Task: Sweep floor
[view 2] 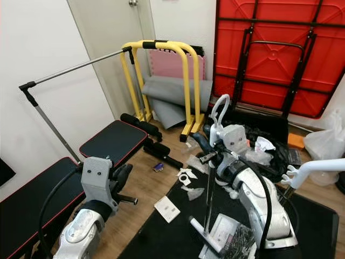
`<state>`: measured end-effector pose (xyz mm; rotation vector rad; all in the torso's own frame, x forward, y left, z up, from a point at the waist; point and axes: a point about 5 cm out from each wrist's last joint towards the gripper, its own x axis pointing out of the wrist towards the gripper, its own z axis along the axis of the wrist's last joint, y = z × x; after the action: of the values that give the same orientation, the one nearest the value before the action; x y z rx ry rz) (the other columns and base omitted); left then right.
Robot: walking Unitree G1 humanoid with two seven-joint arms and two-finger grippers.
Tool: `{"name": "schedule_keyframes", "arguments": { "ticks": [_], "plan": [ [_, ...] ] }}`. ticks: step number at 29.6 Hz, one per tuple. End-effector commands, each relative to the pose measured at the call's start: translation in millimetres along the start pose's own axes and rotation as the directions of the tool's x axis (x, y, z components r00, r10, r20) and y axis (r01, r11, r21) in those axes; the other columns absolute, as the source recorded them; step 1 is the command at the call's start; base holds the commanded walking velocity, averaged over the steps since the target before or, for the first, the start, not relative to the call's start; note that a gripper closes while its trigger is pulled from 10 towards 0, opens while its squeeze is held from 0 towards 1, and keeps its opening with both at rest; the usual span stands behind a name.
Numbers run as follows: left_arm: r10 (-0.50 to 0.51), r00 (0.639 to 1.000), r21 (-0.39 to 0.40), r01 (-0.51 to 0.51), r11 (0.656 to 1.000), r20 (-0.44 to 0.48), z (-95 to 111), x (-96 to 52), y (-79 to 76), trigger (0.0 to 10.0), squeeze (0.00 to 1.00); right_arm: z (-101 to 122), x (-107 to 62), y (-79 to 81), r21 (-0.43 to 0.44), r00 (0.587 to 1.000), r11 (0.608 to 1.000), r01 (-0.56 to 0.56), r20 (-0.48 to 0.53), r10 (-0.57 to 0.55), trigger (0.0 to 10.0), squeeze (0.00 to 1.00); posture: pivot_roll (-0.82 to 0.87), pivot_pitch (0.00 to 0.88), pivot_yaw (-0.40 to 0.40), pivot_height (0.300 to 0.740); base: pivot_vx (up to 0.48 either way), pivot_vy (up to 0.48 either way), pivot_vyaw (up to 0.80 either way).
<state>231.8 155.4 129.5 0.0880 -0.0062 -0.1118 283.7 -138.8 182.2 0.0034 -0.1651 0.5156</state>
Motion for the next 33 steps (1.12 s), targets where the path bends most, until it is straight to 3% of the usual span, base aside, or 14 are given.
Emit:
{"name": "schedule_keyframes", "arguments": {
  "ticks": [1, 6, 19, 20, 22, 23, 29, 30, 33],
  "plan": [
    [0.06, 0.998, 0.013, -0.06, 0.998, -0.002, -0.6, 0.0, 7.7, 10.0, 0.0, 24.6, 4.5, 3.4, 0.005, 0.993, 0.999, -0.034, 0.109, 0.033, 10.0, 0.0, -0.17, 0.0, 0.015, 0.74, 0.0, 0.0, 0.0],
    [0.076, 0.997, 0.019, -0.077, 0.997, 0.007, 2.0, 1.8, 11.8, 10.0, 0.0, 36.5, 9.6, 7.9, 0.019, 0.987, 0.998, -0.064, 0.151, 0.06, 10.0, 0.0, -0.17, 0.0, 0.014, 0.74, 0.0, 0.0, 0.0],
    [0.09, 0.996, 0.027, -0.091, 0.996, 0.02, 4.9, 4.8, 15.0, 10.0, 0.0, 31.2, 12.3, 16.9, 0.007, 0.987, 0.994, -0.106, 0.125, 0.104, 10.0, 0.0, -0.17, 0.0, 0.015, 0.74, 0.0, 0.0, 0.0],
    [0.093, 0.995, 0.029, -0.094, 0.995, 0.023, 5.7, 5.4, 15.8, 10.0, 0.0, 29.4, 12.5, 18.3, 0.007, 0.987, 0.993, -0.115, 0.117, 0.113, 8.3, 0.0, -0.17, 0.0, 0.013, 0.74, 0.0, 0.0, 0.0],
    [0.093, 0.995, 0.029, -0.094, 0.995, 0.023, 5.7, 5.4, 15.8, 10.0, 0.0, 29.4, 12.5, 18.3, 0.007, 0.987, 0.993, -0.115, 0.117, 0.113, 8.3, 0.0, -0.17, 0.0, 0.013, 0.74, 0.0, 0.0, 0.0],
    [0.096, 0.995, 0.029, -0.097, 0.995, 0.025, 6.0, 5.9, 16.4, 10.0, 0.0, 28.6, 12.5, 19.3, 0.015, 0.986, 0.992, -0.122, 0.12, 0.119, 0.0, 0.0, -0.18, 0.0, 0.012, 0.74, 0.0, 0.0, 0.0],
    [0.099, 0.995, 0.03, -0.1, 0.995, 0.026, 6.2, 6.5, 16.8, 10.0, 0.0, 28.3, 12.7, 19.3, 0.02, 0.986, 0.992, -0.123, 0.12, 0.119, 0.0, 0.0, -0.19, 0.0, 0.013, 0.74, 0.0, 0.0, 0.0],
    [0.099, 0.995, 0.031, -0.1, 0.994, 0.029, 6.6, 7.4, 16.9, 10.0, 0.0, 25.7, 13.2, 19.2, 0.02, 0.988, 0.993, -0.116, 0.105, 0.114, 10.0, 0.0, -0.19, 0.0, 0.016, 0.74, 0.0, 0.0, 0.0],
    [0.1, 0.995, 0.032, -0.1, 0.994, 0.03, 6.9, 8.1, 17.1, 10.0, 0.0, 22.1, 13.3, 19.7, 0.017, 0.99, 0.994, -0.111, 0.086, 0.11, 10.0, 0.0, -0.19, 0.0, 0.016, 0.74, 0.0, 0.0, 0.0]
  ]
}}
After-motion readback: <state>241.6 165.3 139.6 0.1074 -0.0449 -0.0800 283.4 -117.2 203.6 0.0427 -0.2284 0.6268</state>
